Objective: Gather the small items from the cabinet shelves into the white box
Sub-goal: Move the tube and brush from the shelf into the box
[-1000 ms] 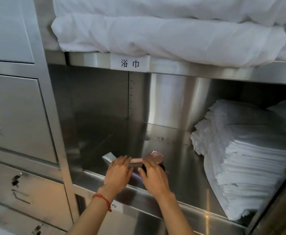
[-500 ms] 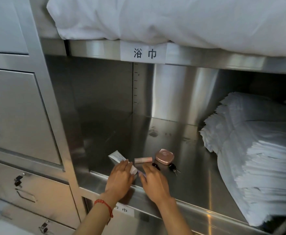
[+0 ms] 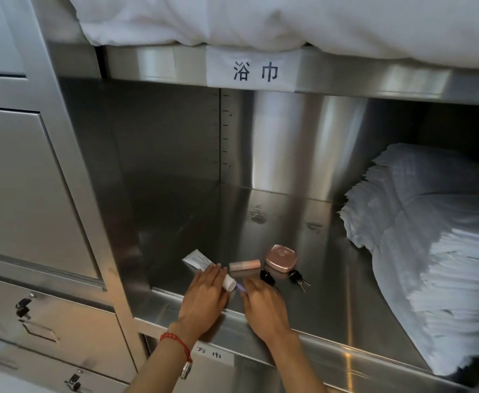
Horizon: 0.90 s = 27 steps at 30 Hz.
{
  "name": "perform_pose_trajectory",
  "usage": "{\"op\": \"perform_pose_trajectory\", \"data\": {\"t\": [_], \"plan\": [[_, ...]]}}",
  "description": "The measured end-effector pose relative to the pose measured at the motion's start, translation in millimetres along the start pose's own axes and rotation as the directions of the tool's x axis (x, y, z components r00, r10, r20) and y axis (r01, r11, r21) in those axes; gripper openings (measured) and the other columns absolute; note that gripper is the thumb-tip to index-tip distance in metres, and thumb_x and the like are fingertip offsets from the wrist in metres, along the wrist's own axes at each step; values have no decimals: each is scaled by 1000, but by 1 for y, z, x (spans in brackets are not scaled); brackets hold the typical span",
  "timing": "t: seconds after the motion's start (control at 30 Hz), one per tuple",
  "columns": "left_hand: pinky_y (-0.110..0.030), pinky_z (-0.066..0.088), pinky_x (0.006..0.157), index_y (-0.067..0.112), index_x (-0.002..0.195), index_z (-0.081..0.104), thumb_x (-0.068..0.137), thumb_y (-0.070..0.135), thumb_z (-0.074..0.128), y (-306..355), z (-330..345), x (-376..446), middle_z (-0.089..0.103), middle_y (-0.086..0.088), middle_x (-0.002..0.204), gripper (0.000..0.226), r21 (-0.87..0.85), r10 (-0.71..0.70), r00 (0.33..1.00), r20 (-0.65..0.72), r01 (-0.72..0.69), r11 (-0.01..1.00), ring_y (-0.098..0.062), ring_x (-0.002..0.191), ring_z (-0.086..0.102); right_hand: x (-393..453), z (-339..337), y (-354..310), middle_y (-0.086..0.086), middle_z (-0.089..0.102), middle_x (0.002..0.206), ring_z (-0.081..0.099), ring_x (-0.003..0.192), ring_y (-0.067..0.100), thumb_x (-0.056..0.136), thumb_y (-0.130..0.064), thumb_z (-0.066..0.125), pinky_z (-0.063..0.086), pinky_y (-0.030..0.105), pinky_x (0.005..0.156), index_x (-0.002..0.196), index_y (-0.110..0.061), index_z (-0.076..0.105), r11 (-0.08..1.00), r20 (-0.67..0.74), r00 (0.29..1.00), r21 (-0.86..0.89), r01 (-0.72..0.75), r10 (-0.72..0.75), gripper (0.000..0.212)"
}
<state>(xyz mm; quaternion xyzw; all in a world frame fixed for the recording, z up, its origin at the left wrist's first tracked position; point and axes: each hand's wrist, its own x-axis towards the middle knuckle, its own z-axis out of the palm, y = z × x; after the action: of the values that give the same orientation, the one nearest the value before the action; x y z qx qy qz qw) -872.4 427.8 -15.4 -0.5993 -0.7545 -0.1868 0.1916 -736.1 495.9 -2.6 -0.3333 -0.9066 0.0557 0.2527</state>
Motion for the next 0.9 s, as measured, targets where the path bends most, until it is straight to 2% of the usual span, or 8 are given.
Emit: {"op": "perform_pose_trajectory", "data": {"t": [0.1, 0.27, 0.5, 0.67, 0.9], "plan": [[-34, 53, 80, 12, 99, 73, 45, 32, 93, -2, -1, -1, 72, -4, 99, 61, -15, 25, 999, -24, -26, 1000, -18, 91, 70, 0, -3, -5, -4, 61, 62, 58, 46, 12, 42, -8, 92, 39, 17, 38, 69, -21, 71, 998, -50, 998, -57, 40, -43, 36], [-29, 54, 75, 12, 96, 74, 39, 34, 94, -2, -4, -2, 72, -4, 94, 64, -18, 32, 998, -49, -33, 999, -17, 86, 71, 0, -1, -8, -6, 61, 60, 56, 43, 8, 31, -8, 95, 36, 15, 36, 64, -22, 70, 998, -78, 997, -59, 1, -6, 43], [-30, 56, 71, 9, 89, 75, 29, 31, 96, -1, -4, -6, 73, -5, 89, 67, -40, 59, 996, -68, -62, 997, -17, 81, 71, -4, 9, -4, -6, 65, 68, 58, 44, 11, 33, -5, 92, 37, 15, 35, 63, -19, 68, 995, -65, 996, -77, -67, 62, 41], [-34, 56, 71, 7, 90, 75, 30, 28, 96, 3, -5, -14, 73, -7, 89, 67, -52, 67, 994, -86, -72, 996, -20, 82, 71, -11, 9, -5, -4, 65, 69, 59, 45, 11, 33, 1, 89, 37, 15, 36, 65, -17, 68, 994, -64, 995, -65, -85, 81, 42], [-34, 56, 70, 8, 90, 75, 30, 32, 95, 15, -13, -27, 73, -6, 90, 68, -42, 90, 988, -126, -96, 994, -19, 83, 71, -25, 5, -3, -1, 68, 76, 63, 51, 12, 40, 2, 89, 45, 17, 40, 76, -14, 73, 994, -59, 994, -43, -96, 93, 43]]}}
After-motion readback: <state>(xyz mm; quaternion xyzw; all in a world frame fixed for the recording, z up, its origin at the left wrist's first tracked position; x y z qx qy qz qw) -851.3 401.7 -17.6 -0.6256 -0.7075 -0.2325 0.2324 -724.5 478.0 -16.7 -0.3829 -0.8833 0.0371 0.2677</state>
